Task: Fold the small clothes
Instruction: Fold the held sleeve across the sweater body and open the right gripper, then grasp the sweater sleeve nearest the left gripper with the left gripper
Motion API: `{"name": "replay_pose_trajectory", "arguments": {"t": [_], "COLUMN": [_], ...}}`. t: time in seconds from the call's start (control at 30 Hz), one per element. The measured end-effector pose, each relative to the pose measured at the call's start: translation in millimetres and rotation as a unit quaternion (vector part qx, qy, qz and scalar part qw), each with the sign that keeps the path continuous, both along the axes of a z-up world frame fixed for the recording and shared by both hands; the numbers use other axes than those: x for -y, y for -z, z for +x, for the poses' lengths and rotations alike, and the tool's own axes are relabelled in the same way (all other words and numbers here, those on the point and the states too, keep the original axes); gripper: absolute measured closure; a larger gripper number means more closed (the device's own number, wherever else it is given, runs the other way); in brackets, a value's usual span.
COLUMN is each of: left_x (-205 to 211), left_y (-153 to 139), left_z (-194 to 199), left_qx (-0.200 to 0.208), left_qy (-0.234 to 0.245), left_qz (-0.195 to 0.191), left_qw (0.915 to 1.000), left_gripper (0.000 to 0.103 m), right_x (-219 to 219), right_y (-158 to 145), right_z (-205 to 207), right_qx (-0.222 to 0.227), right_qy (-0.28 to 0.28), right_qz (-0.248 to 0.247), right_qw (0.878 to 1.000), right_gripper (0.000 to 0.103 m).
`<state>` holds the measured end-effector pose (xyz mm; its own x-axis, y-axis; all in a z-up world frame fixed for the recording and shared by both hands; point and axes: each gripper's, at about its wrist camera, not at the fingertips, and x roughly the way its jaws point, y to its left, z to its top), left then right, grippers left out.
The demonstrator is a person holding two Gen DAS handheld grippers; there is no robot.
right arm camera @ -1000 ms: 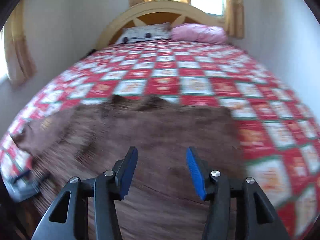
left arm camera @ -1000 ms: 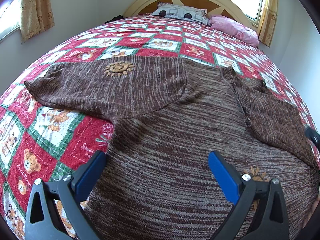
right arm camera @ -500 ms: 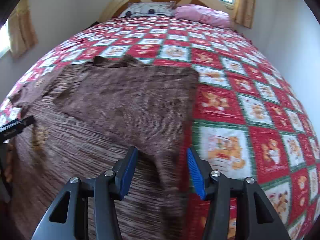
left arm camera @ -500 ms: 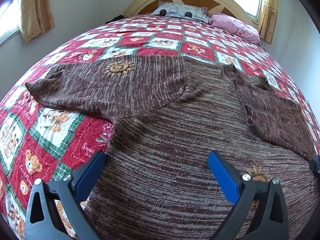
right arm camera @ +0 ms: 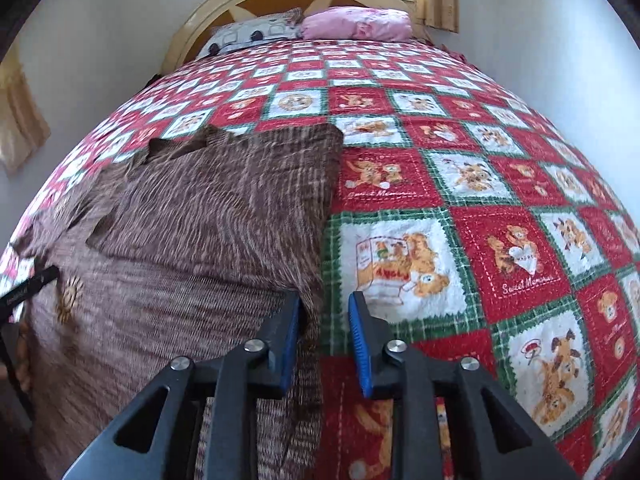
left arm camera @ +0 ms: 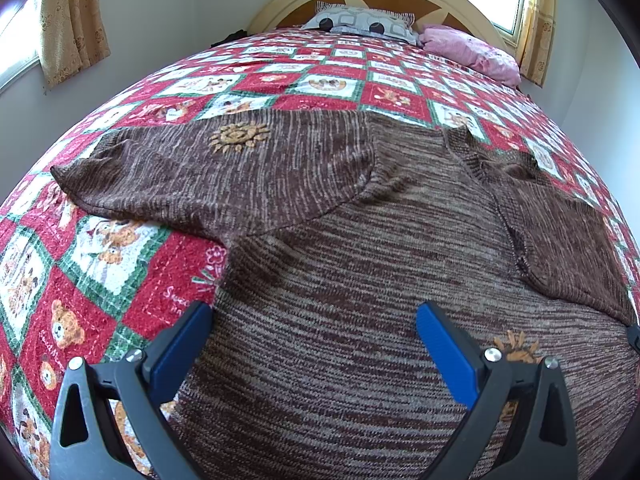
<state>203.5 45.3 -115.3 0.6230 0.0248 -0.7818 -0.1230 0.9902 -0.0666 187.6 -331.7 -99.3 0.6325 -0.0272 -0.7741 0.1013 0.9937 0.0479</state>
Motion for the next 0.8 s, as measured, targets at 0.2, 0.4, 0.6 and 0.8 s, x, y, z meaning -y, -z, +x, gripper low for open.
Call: {"name": "replay_pose_trajectory", "arguments": {"t": [0.2,0.4,0.6,0.8], "left_x": [-0.3,0.1,-0.6,-0.5], "left_y": [0.3,0.4,0.5,1.8], "left_z": [0.9,0.9,1.2,2.7], "left_qx": [-0.001,-0.001,-0.001,-0.004], "left_qy": [0.0,0.0,0.0,0.0], "left_qz": [0.002,0.003,0.003,0.007], "left_qw": [1.0,1.0,1.0,1.0], "left_gripper": [0.0,0.0,0.0,0.0], "right_x": [2.8,-13.1,-12.1,0.2], "right_y": [-38.5,-41.7,15.0,13.1], "right_z": [-11.8,70.3,138.5,133.6], "right_qx": [0.049,0.068,0.003,0.023], "right_qy": [0.031,0.038,0.076,0.086], "right_qz": [-0.01,-0.003,-0.025,0.003], "right_qw": [0.998,0.997,0.997,0.996], "right_gripper": [0.066,0.079,0.084,0.081]}}
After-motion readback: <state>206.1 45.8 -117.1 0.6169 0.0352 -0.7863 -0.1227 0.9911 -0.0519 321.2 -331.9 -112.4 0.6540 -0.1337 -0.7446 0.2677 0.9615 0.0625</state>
